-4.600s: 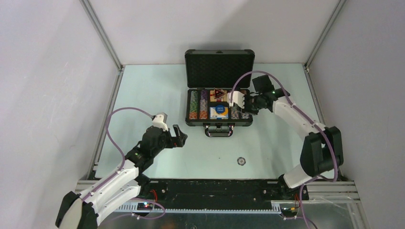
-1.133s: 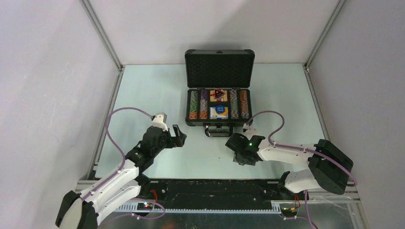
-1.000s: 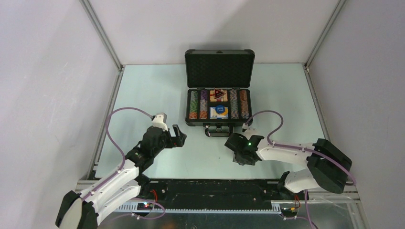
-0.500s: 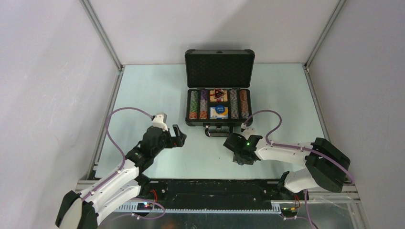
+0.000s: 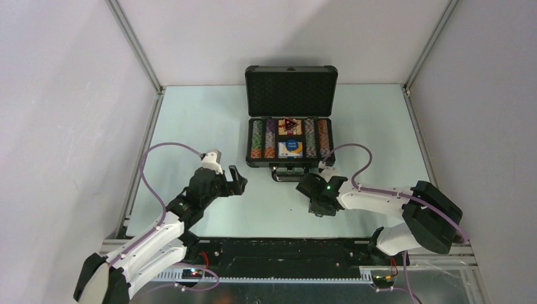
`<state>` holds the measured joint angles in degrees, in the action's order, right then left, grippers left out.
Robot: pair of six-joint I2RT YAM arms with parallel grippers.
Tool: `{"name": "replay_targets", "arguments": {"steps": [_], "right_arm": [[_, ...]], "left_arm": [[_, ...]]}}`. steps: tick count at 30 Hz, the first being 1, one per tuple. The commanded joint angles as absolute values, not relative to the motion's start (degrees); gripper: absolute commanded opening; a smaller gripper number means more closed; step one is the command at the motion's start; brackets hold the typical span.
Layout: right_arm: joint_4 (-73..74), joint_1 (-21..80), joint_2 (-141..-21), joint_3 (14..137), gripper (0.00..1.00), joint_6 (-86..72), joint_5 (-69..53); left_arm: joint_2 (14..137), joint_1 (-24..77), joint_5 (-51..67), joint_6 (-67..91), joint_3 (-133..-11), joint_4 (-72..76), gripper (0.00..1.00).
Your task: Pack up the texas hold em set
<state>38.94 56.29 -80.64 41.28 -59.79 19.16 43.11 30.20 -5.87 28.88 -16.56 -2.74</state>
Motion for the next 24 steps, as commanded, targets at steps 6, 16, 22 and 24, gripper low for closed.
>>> {"name": "replay_targets", "arguments": {"steps": [6, 16, 22, 24], "right_arm": [[38.7, 51.8, -79.1, 46.2, 0.45, -54.2, 19.9], [39.4, 44.5, -82.3, 59.5, 0.45, -43.9, 20.2], [38.1, 37.8, -87.4, 69.0, 0.45, -36.8, 18.1], [37.9, 35.9, -89.9, 72.3, 0.45, -34.8, 17.3]], "left_arm": [[43.1, 29.9, -6.5, 27.9, -16.8, -2.0, 1.00], [43.3, 29.9, -6.5, 27.9, -16.9, -1.9, 1.00], [43.2, 29.9, -6.5, 27.9, -16.9, -1.9, 1.00], [43.2, 29.9, -6.5, 27.9, -16.9, -1.9, 1.00]]}}
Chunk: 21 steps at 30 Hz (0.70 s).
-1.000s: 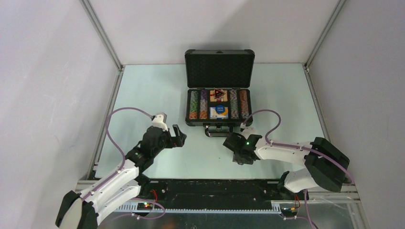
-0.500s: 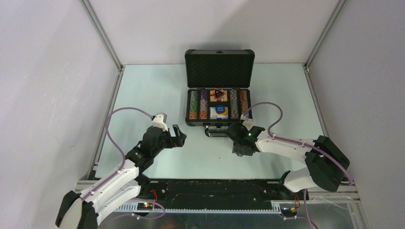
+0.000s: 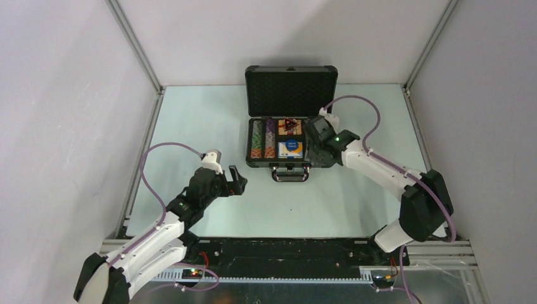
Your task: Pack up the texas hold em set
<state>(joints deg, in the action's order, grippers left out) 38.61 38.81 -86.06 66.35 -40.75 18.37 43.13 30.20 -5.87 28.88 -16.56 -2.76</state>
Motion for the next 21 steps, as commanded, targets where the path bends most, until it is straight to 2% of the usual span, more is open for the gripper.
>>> {"name": "replay_targets", "arguments": {"steps": [1, 11, 21], "right_arm": [[38.0, 34.9, -90.7, 73.4, 0.45, -33.7, 17.1], [41.6, 35.1, -107.1, 90.8, 0.44, -28.3, 14.6], [42.8, 36.2, -110.8, 93.6, 0.44, -27.6, 14.2]], "left_arm": [[43.2, 29.9, -6.5, 27.9, -16.9, -1.9, 1.00], [43.2, 29.9, -6.4, 27.9, -16.9, -1.9, 1.00], [43.2, 29.9, -6.3, 27.9, -16.9, -1.9, 1.00]]}}
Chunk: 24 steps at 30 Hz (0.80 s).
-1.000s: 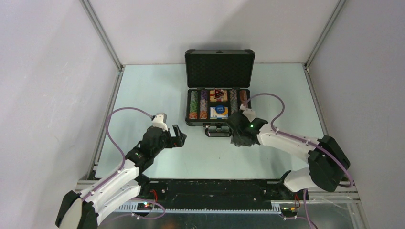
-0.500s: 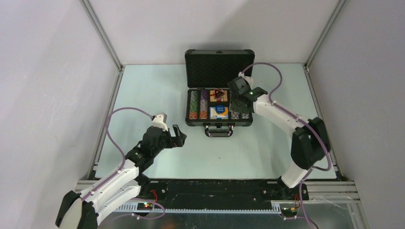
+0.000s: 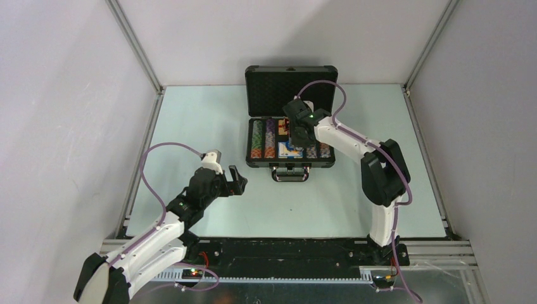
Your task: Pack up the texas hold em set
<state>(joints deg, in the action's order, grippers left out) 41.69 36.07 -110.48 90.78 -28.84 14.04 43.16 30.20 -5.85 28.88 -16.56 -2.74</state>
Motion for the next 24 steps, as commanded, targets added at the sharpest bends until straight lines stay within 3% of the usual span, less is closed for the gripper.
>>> {"name": "replay_targets", "arguments": {"steps": [1, 24], "right_arm": [[42.9, 36.2, -110.9, 93.6, 0.44, -27.5, 14.3], [41.5, 36.1, -108.9, 90.9, 0.52, -27.3, 13.7]], "left_arm": [[43.2, 29.9, -6.3, 27.9, -16.9, -1.9, 1.00], [43.3, 29.9, -6.3, 27.9, -16.9, -1.9, 1.00]]}}
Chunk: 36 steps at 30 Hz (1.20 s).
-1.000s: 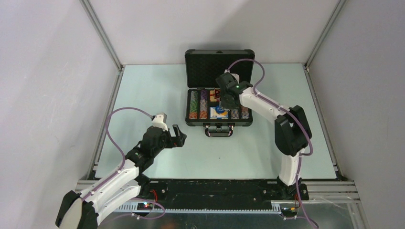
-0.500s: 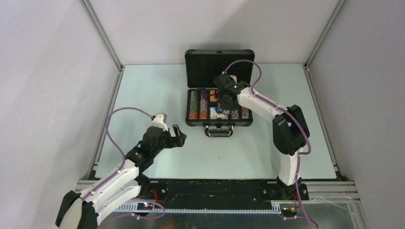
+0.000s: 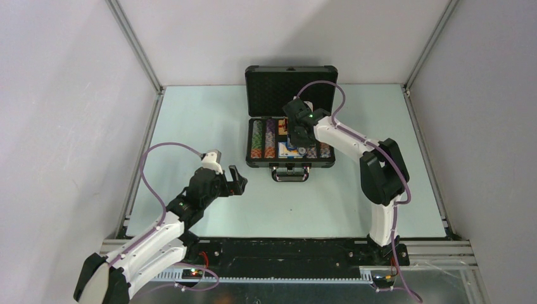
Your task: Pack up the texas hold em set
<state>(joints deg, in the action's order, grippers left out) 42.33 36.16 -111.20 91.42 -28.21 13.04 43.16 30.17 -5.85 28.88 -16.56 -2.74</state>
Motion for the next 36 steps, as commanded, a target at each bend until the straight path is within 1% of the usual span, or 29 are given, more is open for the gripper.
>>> {"name": "replay_targets", "arguments": {"steps": [1, 7, 36], "right_arm": [[41.7, 36.2, -108.9, 90.8, 0.52, -26.5, 13.8], [43.5, 36.2, -109.7, 91.5, 0.49, -23.3, 14.8], [44.5, 37.4, -113.0, 92.2, 0.40, -19.3, 15.3]], "left_arm": [[43.3, 29.9, -6.3, 27.9, -16.9, -1.9, 1.00], [43.3, 29.9, -6.3, 27.9, -16.9, -1.9, 1.00], [43.5, 29.9, -6.3, 27.9, -17.0, -1.8, 1.00]]}}
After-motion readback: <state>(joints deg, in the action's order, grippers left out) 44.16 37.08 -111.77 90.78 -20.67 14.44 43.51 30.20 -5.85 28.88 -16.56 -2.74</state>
